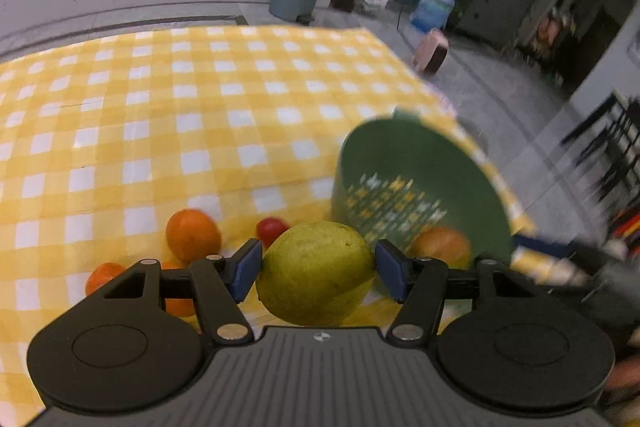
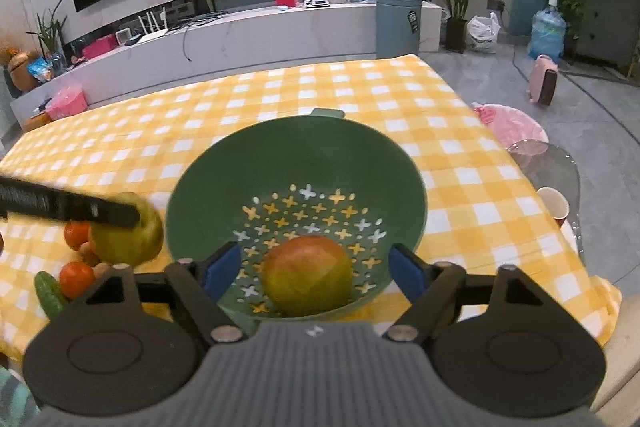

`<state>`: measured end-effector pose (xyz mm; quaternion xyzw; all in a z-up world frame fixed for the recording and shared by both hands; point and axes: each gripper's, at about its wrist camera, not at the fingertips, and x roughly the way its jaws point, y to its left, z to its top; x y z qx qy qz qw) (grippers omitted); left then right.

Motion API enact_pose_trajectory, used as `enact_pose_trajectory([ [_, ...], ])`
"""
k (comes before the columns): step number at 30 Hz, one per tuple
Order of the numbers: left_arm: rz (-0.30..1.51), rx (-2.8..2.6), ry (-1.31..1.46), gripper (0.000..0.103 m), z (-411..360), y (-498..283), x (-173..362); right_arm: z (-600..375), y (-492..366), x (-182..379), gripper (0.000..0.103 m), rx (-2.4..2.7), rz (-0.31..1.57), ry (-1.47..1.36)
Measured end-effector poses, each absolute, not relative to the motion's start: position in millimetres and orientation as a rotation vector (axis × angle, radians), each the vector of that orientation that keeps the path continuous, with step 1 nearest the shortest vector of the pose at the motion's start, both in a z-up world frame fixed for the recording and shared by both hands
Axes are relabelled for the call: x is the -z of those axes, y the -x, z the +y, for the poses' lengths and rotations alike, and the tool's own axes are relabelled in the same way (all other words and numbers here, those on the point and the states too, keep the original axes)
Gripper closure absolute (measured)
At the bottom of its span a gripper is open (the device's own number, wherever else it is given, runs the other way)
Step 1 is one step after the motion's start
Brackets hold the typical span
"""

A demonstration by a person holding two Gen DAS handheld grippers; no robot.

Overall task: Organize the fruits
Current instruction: 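Lower the yellow-green pear into the colander with the left gripper and release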

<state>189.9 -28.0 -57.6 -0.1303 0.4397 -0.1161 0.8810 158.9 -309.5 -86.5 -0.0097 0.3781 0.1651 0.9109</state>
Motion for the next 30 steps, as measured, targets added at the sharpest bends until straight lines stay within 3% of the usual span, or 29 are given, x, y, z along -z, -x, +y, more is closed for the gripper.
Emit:
enact_pose_trajectory([
  [8,0.863,0.357,0.224,0.032,-63,-217,20,-302,-175,96,0.042,-0.385,0.838,0.078],
  [18,0.972,0.427,-0.037,0.032,-117,-249,51,-303,-196,103,0.043,-0.490,0.911,0.104],
  [22,1.018,0.446,-0.156,0.032,-132,-251,60,-298,-202,110,0.054,-0.477,0.925,0.169],
  [30,1.079,0.482,-0.364,0.032,-154,-255,82,-309,-205,108,0.060,-0.484,0.902,0.145],
])
